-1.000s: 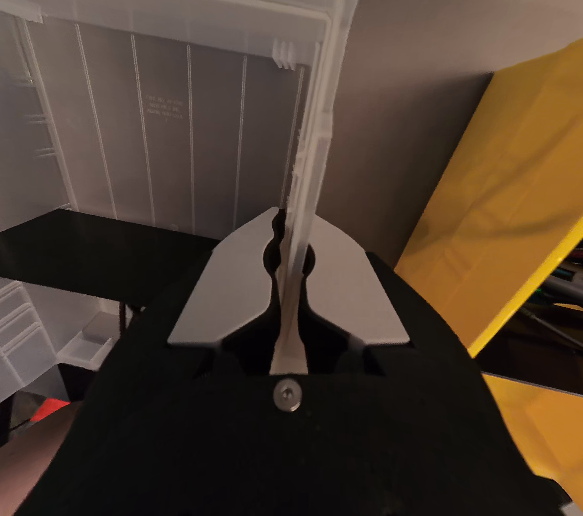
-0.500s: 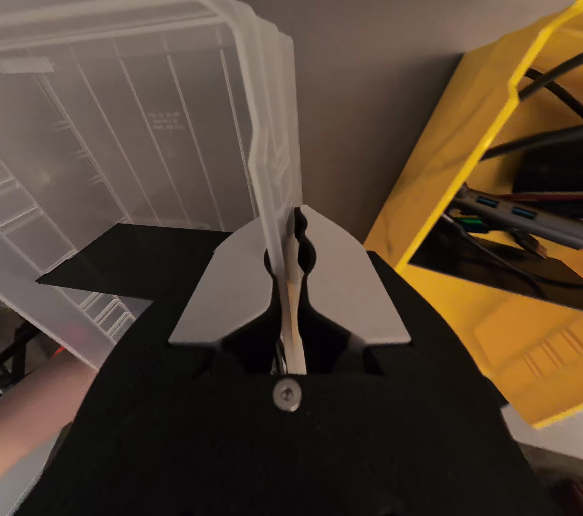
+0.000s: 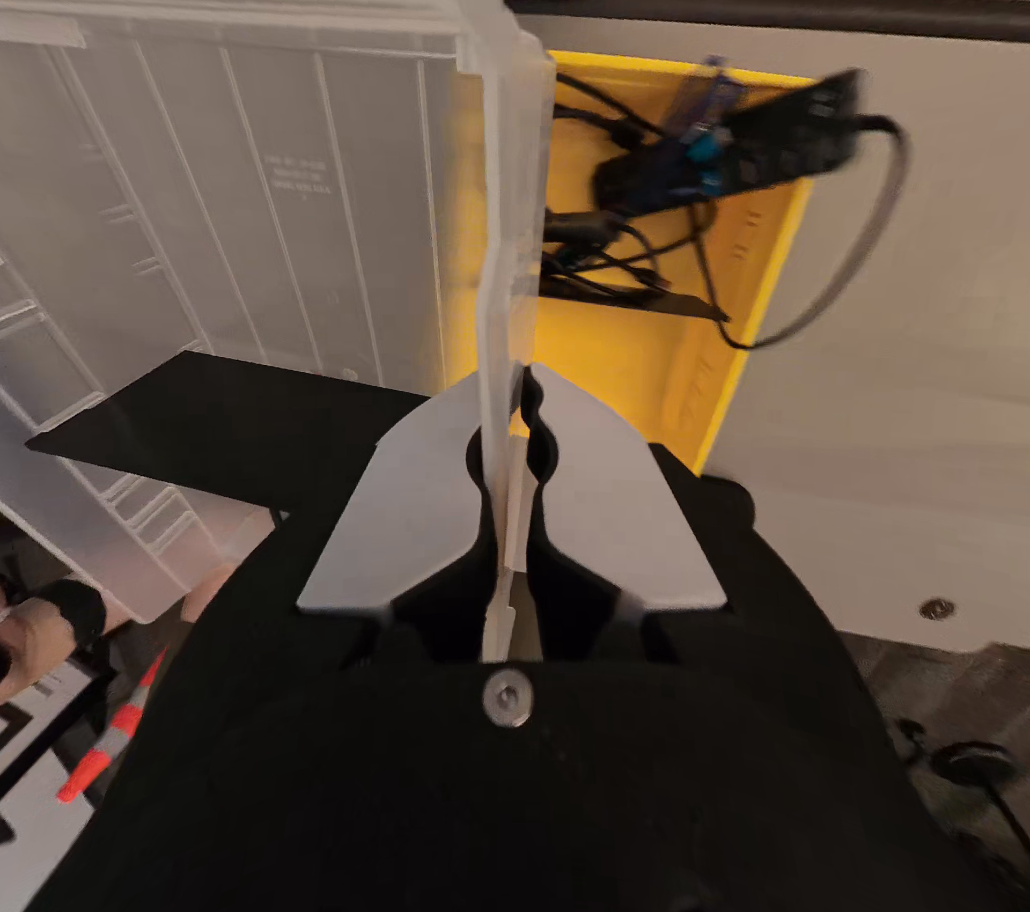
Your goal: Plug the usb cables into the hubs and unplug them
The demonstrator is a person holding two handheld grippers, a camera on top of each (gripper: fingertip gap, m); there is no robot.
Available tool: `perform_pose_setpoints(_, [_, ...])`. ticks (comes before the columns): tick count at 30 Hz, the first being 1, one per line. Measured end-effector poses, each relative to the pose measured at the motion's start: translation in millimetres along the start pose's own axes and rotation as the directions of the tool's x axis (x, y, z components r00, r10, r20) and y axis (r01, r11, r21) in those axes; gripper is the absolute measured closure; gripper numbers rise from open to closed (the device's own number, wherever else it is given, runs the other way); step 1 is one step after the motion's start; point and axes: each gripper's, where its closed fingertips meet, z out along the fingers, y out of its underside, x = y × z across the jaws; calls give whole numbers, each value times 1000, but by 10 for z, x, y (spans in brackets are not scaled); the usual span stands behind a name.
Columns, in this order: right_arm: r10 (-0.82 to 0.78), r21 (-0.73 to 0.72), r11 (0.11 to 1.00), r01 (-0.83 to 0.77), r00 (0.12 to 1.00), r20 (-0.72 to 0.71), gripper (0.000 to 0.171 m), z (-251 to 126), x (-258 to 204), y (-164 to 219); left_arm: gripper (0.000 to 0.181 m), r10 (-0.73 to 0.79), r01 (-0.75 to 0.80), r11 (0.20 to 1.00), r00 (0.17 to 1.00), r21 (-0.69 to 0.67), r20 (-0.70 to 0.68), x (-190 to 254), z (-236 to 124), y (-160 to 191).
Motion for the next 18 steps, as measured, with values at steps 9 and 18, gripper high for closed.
perform_pose_setpoints(9, [309, -1, 951, -310, 948, -74, 164, -606, 1970, 1032, 128, -208, 110, 939, 936, -325, -282, 576, 1040, 585])
perform_pose_setpoints(18, [473, -71, 876, -477, 878, -69, 164, -276, 3489, 2099, 117, -302, 100, 860, 889, -500, -343, 1345, 1915, 1210])
